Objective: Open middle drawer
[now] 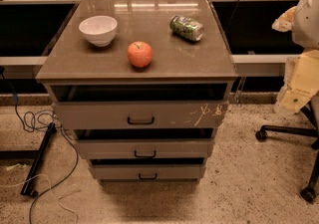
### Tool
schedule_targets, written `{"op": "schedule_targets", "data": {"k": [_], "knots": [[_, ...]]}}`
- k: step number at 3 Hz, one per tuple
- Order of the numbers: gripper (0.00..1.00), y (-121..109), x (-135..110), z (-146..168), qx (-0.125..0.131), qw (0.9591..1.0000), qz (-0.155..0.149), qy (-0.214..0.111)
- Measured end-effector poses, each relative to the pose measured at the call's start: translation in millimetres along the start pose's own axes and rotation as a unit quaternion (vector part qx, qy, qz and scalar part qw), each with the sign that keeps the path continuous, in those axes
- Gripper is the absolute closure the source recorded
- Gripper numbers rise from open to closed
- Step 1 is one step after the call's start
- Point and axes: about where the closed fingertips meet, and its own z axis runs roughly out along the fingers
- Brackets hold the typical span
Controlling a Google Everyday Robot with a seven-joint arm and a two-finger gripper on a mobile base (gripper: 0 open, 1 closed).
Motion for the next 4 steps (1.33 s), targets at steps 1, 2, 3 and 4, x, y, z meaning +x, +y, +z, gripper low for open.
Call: {"op": "schedule_targets", "data": {"k": [1,2,3,4], "knots": [[0.00,0.0,0.0,0.0,0.000,1.0000,0.000,0.000],[0.00,10.6,-3.8,7.7,-0.001,0.9999,0.005,-0.016],[0.00,23.8,-8.7,27.6,-0.006,0.9992,0.015,-0.037],[0.00,42.6,-10.0,56.9,-0.002,0.9978,0.017,-0.064]]}}
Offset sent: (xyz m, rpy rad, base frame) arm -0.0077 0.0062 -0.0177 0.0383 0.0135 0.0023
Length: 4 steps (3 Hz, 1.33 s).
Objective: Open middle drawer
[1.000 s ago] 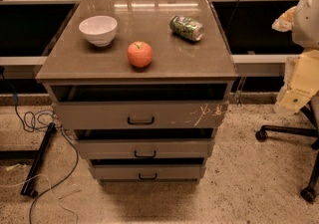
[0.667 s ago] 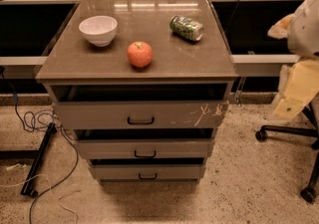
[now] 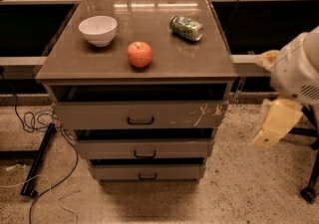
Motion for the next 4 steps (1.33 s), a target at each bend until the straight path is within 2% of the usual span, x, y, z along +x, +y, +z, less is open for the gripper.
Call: {"op": "schedule_targets", "data": {"k": [1,2,3,4], "knots": [[0.00,9.8,7.8,39.3,0.018,0.9997,0.005,-0.013],[0.00,9.9,7.8,39.5,0.018,0.9997,0.005,-0.013],[0.00,22.1,1.6,70.3,-0.010,0.9998,-0.003,-0.018],[0.00,50.3,-8.2,132.2,-0.056,0.9971,-0.023,-0.047]]}}
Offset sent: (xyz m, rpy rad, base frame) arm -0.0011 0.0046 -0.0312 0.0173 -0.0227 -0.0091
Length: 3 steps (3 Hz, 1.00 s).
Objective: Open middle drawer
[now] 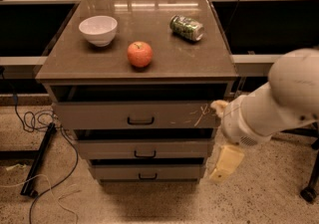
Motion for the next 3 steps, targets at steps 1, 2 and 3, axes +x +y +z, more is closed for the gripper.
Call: {"op": "schedule_targets", "data": {"k": [1,2,3], "knots": [[0.00,3.6,1.8,55.9,-0.019,0.9988,-0.023,-0.040],[0.00,-31.0,13.1,119.5,-0.016,0.9975,-0.031,-0.062],[0.00,-31.0,13.1,119.5,-0.016,0.9975,-0.031,-0.062]]}}
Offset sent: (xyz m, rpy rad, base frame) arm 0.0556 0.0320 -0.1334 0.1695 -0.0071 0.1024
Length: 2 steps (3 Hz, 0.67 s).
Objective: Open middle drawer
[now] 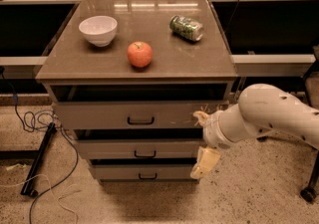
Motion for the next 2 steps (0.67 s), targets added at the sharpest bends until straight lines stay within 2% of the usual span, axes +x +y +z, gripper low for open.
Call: {"op": "schedule_targets", "data": {"k": [1,2], "knots": [[0.00,-2.7,9.2,16.7,-0.002,1.0000,0.010,-0.001],[0.00,-8.5,35.4,49.3,-0.004,0.9992,0.041,0.002]]}}
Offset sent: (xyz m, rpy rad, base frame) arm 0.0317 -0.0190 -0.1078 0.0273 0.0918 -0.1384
